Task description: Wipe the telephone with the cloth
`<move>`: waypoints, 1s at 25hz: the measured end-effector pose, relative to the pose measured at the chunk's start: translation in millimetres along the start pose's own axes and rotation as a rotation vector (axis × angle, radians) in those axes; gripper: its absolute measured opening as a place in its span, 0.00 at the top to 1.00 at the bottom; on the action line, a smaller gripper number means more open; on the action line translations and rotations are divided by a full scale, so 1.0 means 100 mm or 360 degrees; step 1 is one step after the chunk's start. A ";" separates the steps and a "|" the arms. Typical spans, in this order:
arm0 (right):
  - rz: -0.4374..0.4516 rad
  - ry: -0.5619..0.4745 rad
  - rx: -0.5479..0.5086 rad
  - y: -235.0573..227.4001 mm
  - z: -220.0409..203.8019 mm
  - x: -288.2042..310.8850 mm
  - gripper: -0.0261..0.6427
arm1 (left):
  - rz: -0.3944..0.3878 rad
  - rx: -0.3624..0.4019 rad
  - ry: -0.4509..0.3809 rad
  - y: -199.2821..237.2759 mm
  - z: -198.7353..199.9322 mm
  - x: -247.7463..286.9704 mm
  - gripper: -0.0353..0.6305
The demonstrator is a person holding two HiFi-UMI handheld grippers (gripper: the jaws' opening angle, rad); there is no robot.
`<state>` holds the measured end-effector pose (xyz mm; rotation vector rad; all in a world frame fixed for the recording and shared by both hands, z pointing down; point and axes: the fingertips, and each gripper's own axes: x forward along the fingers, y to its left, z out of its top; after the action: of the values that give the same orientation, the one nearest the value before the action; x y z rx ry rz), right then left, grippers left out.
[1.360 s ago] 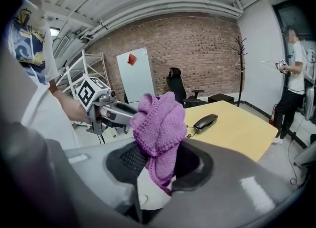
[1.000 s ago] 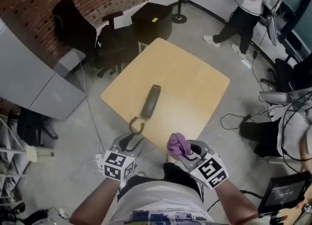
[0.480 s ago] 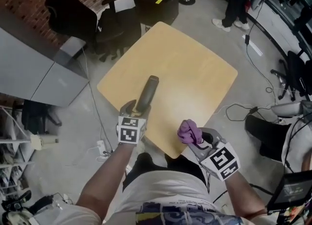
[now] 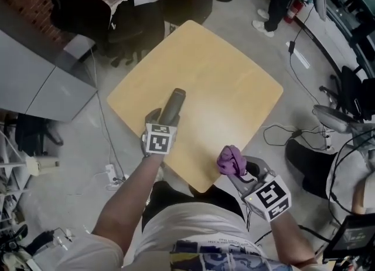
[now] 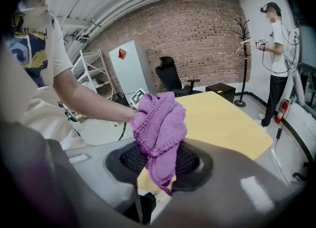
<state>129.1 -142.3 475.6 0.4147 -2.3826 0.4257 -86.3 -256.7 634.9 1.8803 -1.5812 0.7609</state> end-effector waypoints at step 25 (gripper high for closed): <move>-0.0178 -0.0261 -0.0069 0.05 0.91 0.07 0.78 | -0.0280 0.0207 -0.0376 -0.37 0.50 -1.02 0.57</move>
<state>70.5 -175.6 414.1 0.5798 -2.5063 0.2981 -61.2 -220.1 524.4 2.2393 -1.5074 0.5948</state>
